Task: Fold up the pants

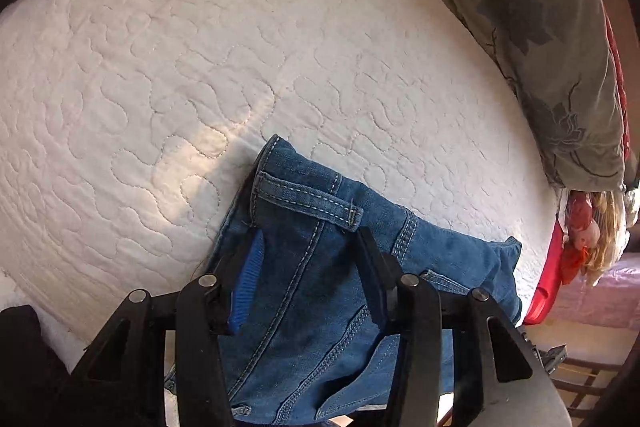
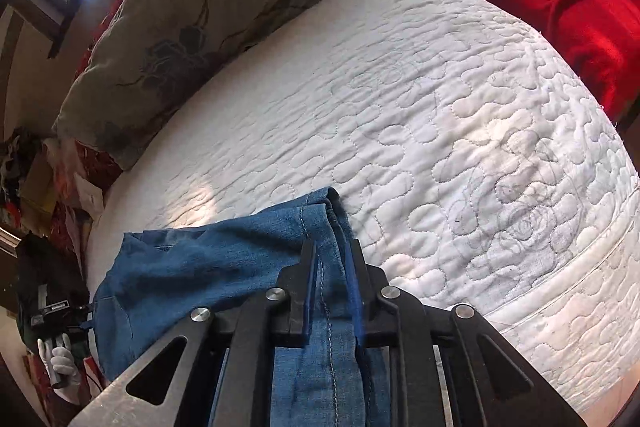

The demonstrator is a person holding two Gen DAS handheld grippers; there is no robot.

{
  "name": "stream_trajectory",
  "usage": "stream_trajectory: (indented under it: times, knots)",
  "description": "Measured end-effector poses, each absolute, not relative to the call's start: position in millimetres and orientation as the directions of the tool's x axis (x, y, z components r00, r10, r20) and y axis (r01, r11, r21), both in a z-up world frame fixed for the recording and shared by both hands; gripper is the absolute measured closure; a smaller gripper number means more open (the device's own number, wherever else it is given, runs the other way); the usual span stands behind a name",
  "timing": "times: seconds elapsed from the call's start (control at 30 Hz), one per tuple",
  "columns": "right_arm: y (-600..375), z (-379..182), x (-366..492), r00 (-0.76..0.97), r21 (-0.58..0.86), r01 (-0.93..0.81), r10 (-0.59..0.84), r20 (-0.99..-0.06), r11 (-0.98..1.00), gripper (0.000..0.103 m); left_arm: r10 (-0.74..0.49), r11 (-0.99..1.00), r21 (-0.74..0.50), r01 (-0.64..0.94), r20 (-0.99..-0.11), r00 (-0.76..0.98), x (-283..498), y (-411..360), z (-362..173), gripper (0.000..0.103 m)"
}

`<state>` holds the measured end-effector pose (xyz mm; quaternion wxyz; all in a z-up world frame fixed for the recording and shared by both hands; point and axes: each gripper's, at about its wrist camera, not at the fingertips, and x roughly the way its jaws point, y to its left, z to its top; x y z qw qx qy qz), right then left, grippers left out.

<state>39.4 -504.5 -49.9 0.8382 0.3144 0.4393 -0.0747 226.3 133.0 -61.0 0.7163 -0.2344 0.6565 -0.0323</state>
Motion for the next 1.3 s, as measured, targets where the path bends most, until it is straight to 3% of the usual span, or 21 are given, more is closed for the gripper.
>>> stream_trajectory:
  times: [0.03,0.17,0.27,0.4,0.47,0.53,0.57,0.67,0.83,0.9,1.03,1.1,1.17,1.3]
  knots:
    - [-498.9,-38.7,44.3,0.633,0.482,0.368,0.166,-0.756,0.795,0.079,-0.355,0.891,-0.379,-0.251,-0.925,0.137,227.3,131.0,-58.9,0.058]
    - [-436.2,-8.7,95.1,0.643,0.542,0.141,0.339,-0.687,0.829,0.047,-0.384,0.881,-0.408,-0.24,-0.913,0.141,230.9,128.6,-56.0,0.058]
    - [-370.3,-16.6,145.1,0.54,0.558,-0.011,0.474,-0.695,0.83,0.047,-0.4,0.871,-0.422,-0.251,-0.906,0.136,231.0,127.9,-58.3,0.058]
    - [-304.5,-45.5,198.9,0.423,0.457,-0.07,0.442,-0.791,0.886,0.047,-0.423,0.861,-0.442,-0.254,-0.897,0.126,226.8,136.0,-58.3,0.058]
    - [-286.4,-59.2,212.2,0.358,0.403,-0.103,0.412,-0.838,0.909,0.054,-0.433,0.857,-0.451,-0.249,-0.893,0.124,225.3,140.2,-57.9,0.058]
    - [-267.0,-67.5,217.3,0.3,0.344,-0.177,0.384,-0.874,0.922,0.091,-0.437,0.857,-0.453,-0.246,-0.891,0.12,224.9,142.4,-58.5,0.058]
    - [-256.9,-68.8,218.1,0.278,0.298,-0.218,0.352,-0.894,0.929,0.102,-0.437,0.857,-0.454,-0.244,-0.891,0.121,225.4,142.2,-58.2,0.058]
    - [-245.3,-52.0,223.4,0.321,0.181,-0.284,0.272,-0.907,0.941,0.102,-0.414,0.866,-0.441,-0.234,-0.897,0.158,229.8,139.0,-50.5,0.058]
    - [-254.4,-51.5,252.4,0.321,0.174,-0.24,0.247,-0.914,0.955,0.101,-0.316,0.903,-0.35,-0.247,-0.934,0.167,244.1,127.2,-57.7,0.058]
    - [-257.9,-53.3,249.5,0.329,0.172,-0.221,0.239,-0.914,0.96,0.094,-0.304,0.907,-0.336,-0.252,-0.939,0.159,242.6,127.7,-61.9,0.057]
    - [-309.8,-20.5,212.8,0.428,0.378,-0.102,0.383,-0.818,0.92,0.087,-0.337,0.887,-0.381,-0.261,-0.921,0.196,222.8,146.6,-46.3,0.058]
    - [-347.8,-2.5,174.3,0.494,0.437,-0.039,0.398,-0.773,0.898,0.062,-0.359,0.877,-0.409,-0.252,-0.907,0.222,203.9,158.4,-34.1,0.058]
    - [-387.4,8.5,126.4,0.549,0.443,0.047,0.347,-0.76,0.895,0.047,-0.402,0.857,-0.457,-0.239,-0.882,0.246,177.1,168.7,-24.7,0.057]
    - [-453.3,-5.6,22.9,0.562,0.436,0.231,0.246,-0.789,0.87,0.043,-0.468,0.833,-0.515,-0.202,-0.851,0.239,118.5,168.0,-26.1,0.057]
